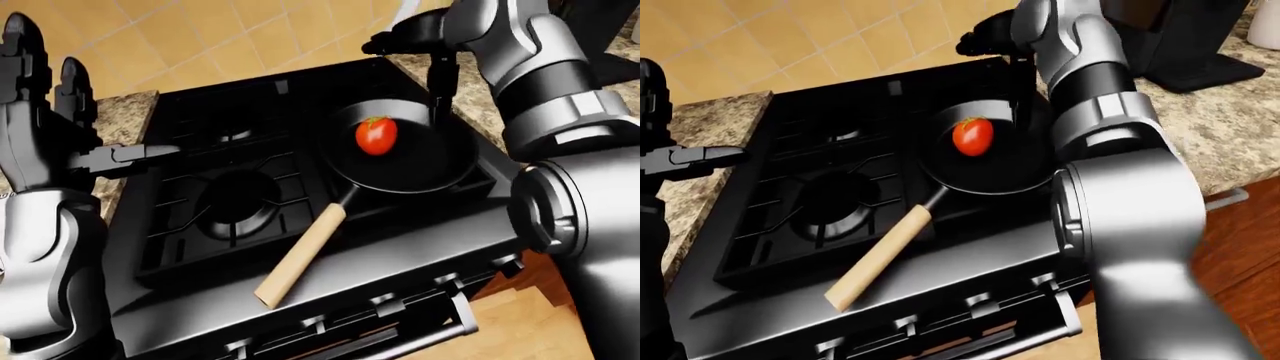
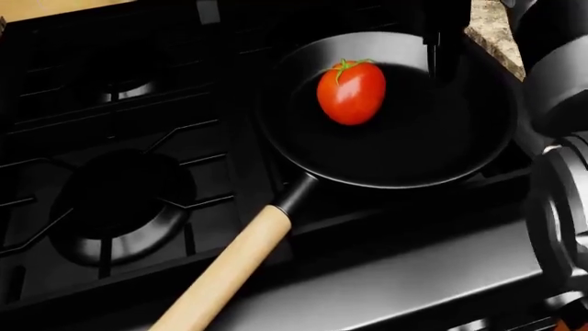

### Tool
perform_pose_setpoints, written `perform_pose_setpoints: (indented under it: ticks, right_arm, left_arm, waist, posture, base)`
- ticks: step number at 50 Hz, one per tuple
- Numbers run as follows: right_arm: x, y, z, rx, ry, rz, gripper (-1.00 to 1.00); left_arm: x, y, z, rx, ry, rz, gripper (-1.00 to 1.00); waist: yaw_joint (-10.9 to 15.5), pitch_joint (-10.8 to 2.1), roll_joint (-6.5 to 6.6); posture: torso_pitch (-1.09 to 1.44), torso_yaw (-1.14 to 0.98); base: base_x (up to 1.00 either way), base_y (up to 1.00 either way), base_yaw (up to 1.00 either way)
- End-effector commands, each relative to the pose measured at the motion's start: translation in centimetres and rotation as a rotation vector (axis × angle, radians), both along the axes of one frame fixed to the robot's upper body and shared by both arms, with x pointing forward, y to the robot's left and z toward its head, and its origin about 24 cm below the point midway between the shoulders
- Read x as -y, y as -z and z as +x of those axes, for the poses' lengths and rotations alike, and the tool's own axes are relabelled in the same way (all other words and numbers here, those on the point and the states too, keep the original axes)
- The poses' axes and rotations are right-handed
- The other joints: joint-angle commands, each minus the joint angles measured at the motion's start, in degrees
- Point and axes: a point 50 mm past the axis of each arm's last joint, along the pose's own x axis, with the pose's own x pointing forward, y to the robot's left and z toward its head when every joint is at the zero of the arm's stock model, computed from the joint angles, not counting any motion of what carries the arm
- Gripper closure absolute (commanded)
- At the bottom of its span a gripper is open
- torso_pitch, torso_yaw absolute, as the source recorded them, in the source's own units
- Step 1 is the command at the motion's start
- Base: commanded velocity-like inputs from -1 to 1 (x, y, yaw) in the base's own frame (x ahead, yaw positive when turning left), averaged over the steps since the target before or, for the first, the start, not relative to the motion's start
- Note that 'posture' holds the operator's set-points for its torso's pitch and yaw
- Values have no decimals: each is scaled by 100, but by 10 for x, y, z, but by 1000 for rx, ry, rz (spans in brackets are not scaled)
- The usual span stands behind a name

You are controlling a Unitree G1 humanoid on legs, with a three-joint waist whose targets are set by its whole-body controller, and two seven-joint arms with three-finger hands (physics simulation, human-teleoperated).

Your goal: Pick the tomato from the pan and place it on the plate.

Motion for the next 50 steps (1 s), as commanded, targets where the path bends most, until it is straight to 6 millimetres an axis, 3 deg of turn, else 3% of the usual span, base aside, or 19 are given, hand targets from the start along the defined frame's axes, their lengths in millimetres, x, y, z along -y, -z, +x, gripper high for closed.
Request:
perform_pose_setpoints:
  ticks: [1, 11, 50]
  right_arm:
    - [-7, -21, -4, 90, -18, -17, -100]
    - [-24, -3, -1, 33, -27, -90, -100]
    - [-29, 35, 1, -168, -19, -216, -100]
  left_arm:
    - [0, -16, -7, 83, -7, 27, -100]
    - [-3, -13, -7, 79, -13, 23, -100]
    - [-5, -8, -7, 73, -15, 10, -100]
  waist:
    - [-1, -167, 12]
    - [-1, -170, 26]
    - [-9, -184, 58]
  posture:
    - [0, 0]
    - [0, 0]
    - [0, 0]
  base:
    - [0, 0, 0]
    - [0, 0, 0]
    - [0, 0, 0]
